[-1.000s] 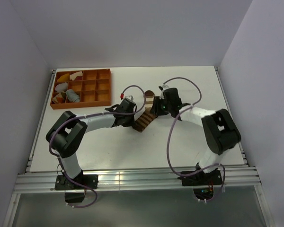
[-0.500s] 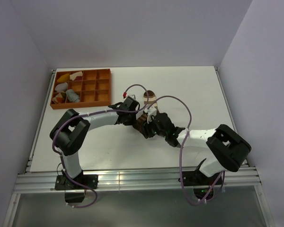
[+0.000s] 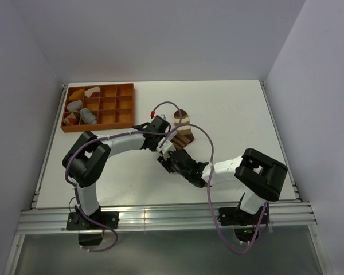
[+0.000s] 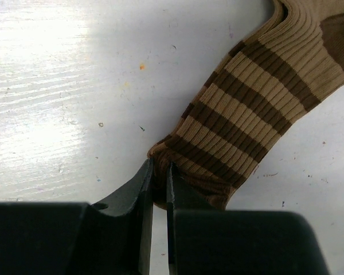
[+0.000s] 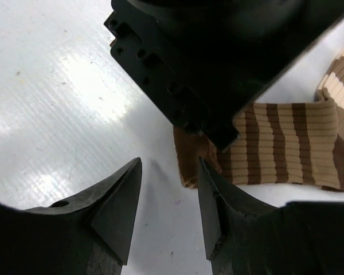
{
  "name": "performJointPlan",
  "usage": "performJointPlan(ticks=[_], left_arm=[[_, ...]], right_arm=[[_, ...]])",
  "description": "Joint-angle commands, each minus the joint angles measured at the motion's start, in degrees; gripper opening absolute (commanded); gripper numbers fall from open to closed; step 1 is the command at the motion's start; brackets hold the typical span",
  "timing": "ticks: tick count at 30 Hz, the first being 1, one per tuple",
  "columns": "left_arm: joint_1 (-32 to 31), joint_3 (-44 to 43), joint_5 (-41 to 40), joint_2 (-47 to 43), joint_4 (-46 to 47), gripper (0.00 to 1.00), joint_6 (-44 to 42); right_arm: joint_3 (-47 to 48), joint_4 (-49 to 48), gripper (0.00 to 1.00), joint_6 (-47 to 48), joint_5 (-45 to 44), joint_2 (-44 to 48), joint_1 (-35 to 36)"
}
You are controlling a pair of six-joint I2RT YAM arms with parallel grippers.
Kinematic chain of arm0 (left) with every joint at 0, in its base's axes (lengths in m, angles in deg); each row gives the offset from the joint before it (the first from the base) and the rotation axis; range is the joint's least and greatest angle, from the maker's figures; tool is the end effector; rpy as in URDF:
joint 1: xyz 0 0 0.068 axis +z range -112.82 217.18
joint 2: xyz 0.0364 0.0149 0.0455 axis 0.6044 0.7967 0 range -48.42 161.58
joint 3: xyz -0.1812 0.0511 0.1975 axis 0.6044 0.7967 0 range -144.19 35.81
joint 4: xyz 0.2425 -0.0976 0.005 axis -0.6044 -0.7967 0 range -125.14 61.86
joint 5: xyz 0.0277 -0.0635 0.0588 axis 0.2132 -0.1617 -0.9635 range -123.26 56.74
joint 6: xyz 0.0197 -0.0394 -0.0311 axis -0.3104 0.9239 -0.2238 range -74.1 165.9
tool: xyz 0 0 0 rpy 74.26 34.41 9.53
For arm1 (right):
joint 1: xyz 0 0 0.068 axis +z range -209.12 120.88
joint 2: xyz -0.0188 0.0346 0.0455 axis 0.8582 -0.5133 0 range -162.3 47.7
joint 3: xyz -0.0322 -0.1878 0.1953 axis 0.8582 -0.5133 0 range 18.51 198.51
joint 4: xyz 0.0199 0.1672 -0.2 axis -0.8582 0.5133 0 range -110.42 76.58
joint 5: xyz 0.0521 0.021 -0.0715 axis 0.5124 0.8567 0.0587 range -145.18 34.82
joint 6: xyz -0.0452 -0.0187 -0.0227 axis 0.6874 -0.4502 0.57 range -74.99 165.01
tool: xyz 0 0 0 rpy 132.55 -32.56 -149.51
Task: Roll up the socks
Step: Roll the sock at the center of the board.
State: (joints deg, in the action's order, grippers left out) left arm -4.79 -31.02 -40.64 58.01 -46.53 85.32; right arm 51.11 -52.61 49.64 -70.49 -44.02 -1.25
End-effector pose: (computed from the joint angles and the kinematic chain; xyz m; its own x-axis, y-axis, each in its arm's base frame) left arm 0.2852 -0.2504 0.1641 -0.8761 -0.0588 -0.4785 0.0730 0.9649 -0.2523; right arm 0.1685 0.2505 0.1488 -0.1844 -0.4398 -0.8790 -0.7088 0.6791 -0.1911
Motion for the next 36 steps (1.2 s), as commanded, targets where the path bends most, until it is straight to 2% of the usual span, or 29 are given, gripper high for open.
performJointPlan(ticks=[1,10,13,16,21,23,31,32,36], left_arm=[[-0.4,-1.3,-0.1,1.1,-1.5,0.0,-1.8],[-0.4,-1.6,1.0,1.5,-1.4,0.0,-1.8],[-0.4,-1.8,1.2,1.5,-1.4,0.0,-1.9],[-0.3,-1.9,1.6,1.7,-1.4,0.0,-1.8],[-0.4,-1.9,2.5,1.8,-1.2,0.0,-1.5],[-0.4,-1.9,2.3,1.6,-1.2,0.0,-1.1],[0.8,-1.2,2.1,0.4,-0.7,0.0,1.0],[1.0,-1.3,1.9,0.5,-0.8,0.01,1.3],[2.0,-0.1,1.4,-1.1,0.5,0.11,2.9]], right_arm=[[3.2,-2.4,0.5,3.0,-3.9,-2.4,0.7],[6.2,-0.3,0.45,3.8,-5.3,-8.7,0.9],[7.0,0.5,0.4,3.2,-5.4,-10.3,1.0],[7.3,1.3,0.32,2.5,-5.4,-11.3,0.8],[8.0,2.7,0.12,1.4,-5.4,-13.1,0.5],[8.0,3.4,0.01,0.4,-4.4,-13.1,0.1],[6.1,6.1,0.0,-6.8,4.5,-9.4,-4.5],[6.1,6.6,0.0,-7.6,7.8,-8.7,-5.3],[6.1,7.9,0.0,-11.5,17.1,-7.2,-10.0]])
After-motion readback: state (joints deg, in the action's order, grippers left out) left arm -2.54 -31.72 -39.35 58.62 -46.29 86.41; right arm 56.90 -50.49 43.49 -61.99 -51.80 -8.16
